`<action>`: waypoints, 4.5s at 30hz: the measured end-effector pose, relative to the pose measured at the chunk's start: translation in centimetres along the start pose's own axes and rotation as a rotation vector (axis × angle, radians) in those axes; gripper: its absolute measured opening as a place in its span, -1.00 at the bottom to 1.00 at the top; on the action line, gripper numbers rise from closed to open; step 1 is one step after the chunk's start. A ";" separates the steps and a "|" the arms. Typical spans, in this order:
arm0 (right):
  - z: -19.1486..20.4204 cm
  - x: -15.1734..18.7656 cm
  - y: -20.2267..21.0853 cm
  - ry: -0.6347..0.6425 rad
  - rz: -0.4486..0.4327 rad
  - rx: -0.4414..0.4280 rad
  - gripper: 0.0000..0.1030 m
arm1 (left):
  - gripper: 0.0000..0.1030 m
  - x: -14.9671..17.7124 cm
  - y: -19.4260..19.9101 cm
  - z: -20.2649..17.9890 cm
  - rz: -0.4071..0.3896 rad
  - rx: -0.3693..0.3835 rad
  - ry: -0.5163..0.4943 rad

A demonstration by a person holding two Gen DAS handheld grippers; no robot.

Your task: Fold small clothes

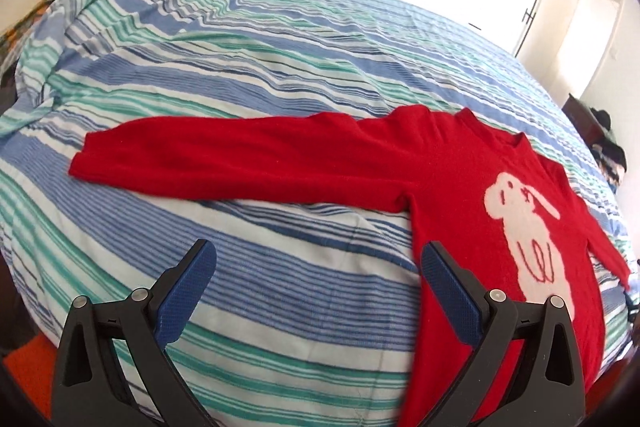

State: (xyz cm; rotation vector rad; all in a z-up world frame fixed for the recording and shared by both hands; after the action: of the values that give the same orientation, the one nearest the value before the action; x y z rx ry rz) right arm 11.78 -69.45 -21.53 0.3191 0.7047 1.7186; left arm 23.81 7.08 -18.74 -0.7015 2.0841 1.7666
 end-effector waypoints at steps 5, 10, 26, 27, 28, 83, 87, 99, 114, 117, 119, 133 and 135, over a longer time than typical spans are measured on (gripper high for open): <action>0.4 -2.3 -2.5 0.040 -0.031 0.104 -0.71 | 0.98 2.3 -0.9 2.4 0.049 -0.040 0.044; 5.9 -1.4 -1.5 0.161 -0.060 0.130 -0.78 | 0.98 2.7 0.1 4.2 0.000 -0.010 0.131; 39.7 28.2 -10.9 0.776 0.290 -0.229 -0.78 | 0.98 2.8 0.7 6.0 -0.030 0.064 0.168; 39.7 30.0 -12.1 0.786 0.313 -0.225 -0.78 | 0.98 2.9 0.8 6.2 -0.031 0.063 0.171; 39.7 32.0 -13.3 0.800 0.335 -0.217 -0.78 | 0.98 2.9 0.8 6.4 -0.031 0.064 0.174; 15.4 34.2 -2.6 0.991 0.248 0.152 0.44 | 0.94 -5.9 -5.2 21.7 -0.112 0.347 0.843; 14.8 35.1 -2.8 1.015 0.266 0.157 0.44 | 0.28 -5.4 -5.0 22.6 -0.137 0.303 0.878; 14.8 34.1 -2.4 0.981 0.238 0.100 0.44 | -0.97 -15.1 1.3 3.1 -0.129 0.456 0.358; 12.4 28.7 -0.1 0.772 0.167 0.043 0.44 | 0.23 -5.2 -7.7 -32.3 0.199 0.316 -0.274; 12.1 28.0 0.0 0.751 0.154 0.047 0.50 | 0.30 -0.5 -7.4 -31.2 0.267 0.349 -0.280; 12.1 27.7 0.1 0.746 0.143 0.046 0.52 | 0.33 0.8 -4.9 -29.7 0.265 0.423 -0.264; 24.3 28.3 -5.9 0.913 0.330 0.007 0.53 | 0.57 -3.5 -3.2 -10.0 0.175 0.234 -0.298; 27.1 28.0 -8.7 0.958 0.330 -0.010 0.53 | 0.57 -2.4 -4.2 -11.3 0.185 0.203 -0.367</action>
State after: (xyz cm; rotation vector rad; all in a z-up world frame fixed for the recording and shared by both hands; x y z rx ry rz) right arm 26.15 -34.05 -9.99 -0.4705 1.3797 2.1738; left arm 28.89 -4.06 -18.80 -0.1184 2.0781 1.5960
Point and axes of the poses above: each gripper's, at about its wrist camera, not at the fingertips, and y roughly against the way its jaws point, z to its left, x to its underside, the point moved 8 cm from there along -y, roughly the way its jaws point, and after that the axes turned 7 degrees about z, right-handed, at the moved point
